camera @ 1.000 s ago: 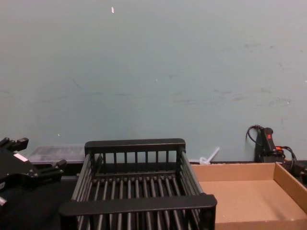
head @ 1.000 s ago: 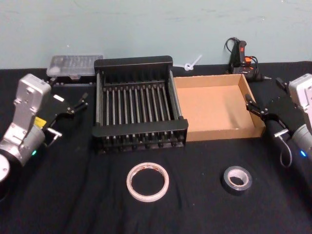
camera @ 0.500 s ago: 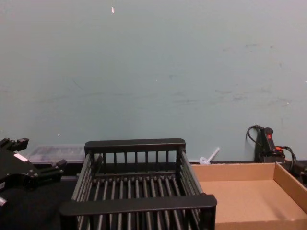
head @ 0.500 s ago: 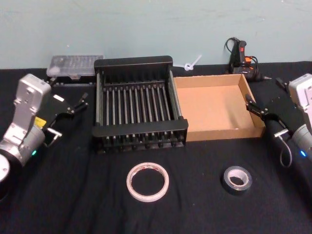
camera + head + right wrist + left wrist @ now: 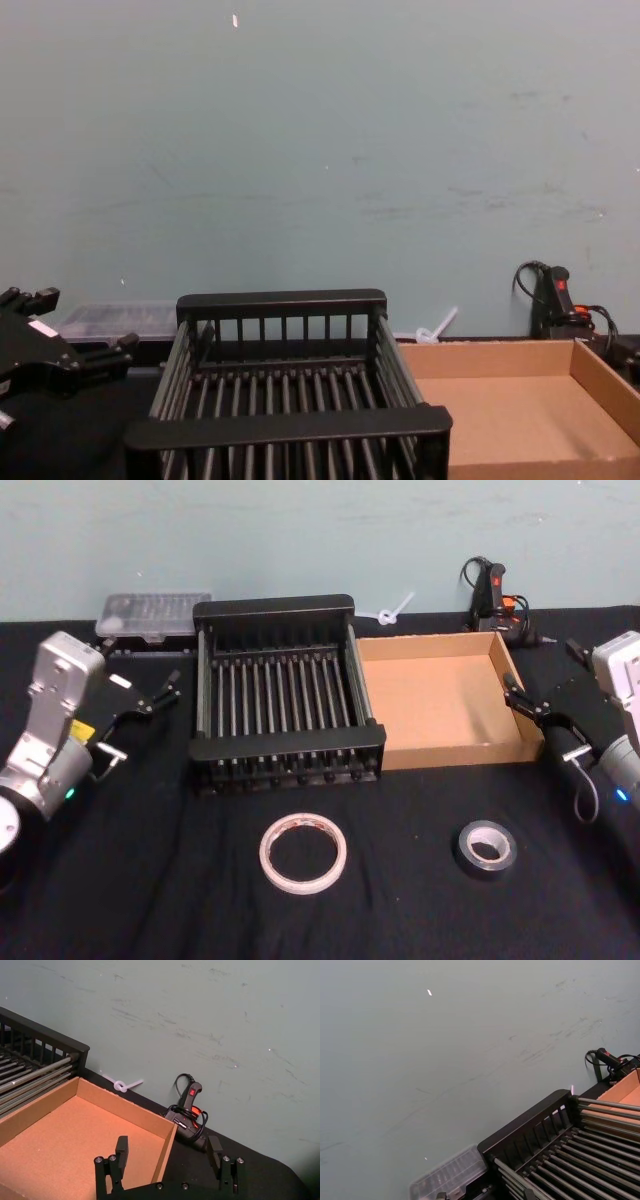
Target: Pick up the white tape and place it into the black box , Pick up the silver tape and place it into the brown box.
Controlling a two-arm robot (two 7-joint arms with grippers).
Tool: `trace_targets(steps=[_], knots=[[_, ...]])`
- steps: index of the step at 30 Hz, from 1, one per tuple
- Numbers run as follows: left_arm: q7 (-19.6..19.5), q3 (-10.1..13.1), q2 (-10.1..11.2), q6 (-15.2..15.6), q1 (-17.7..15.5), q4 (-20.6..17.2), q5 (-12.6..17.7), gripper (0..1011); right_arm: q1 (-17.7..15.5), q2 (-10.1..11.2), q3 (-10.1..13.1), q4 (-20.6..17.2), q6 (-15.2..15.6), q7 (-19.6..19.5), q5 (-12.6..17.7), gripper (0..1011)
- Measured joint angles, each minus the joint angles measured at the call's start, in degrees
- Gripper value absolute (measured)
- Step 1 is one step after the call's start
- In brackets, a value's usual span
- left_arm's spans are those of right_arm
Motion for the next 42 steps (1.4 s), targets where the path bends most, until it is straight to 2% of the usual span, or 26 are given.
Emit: trace_targets(steps=[10,19,28,42], knots=[[0.0,0.0,0.0,0.0,0.0,0.0,0.0,1001,-1.2,-0.2,1.5,-1.2,-0.1,2.2,0.5,1002],[0.0,0.0,0.0,0.0,0.0,0.0,0.0,1001,-4.6,0.3,3.5,-5.5,0.8,4.8,3.1,1002],[0.0,0.0,0.0,0.0,0.0,0.0,0.0,1001,-9.1,1.0,5.3,-10.9,3.5,7.3,6.4,1002],[0.0,0.0,0.0,0.0,0.0,0.0,0.0,1001,-16.2,3.5,7.7,-18.4,11.2,10.9,9.8,1002]])
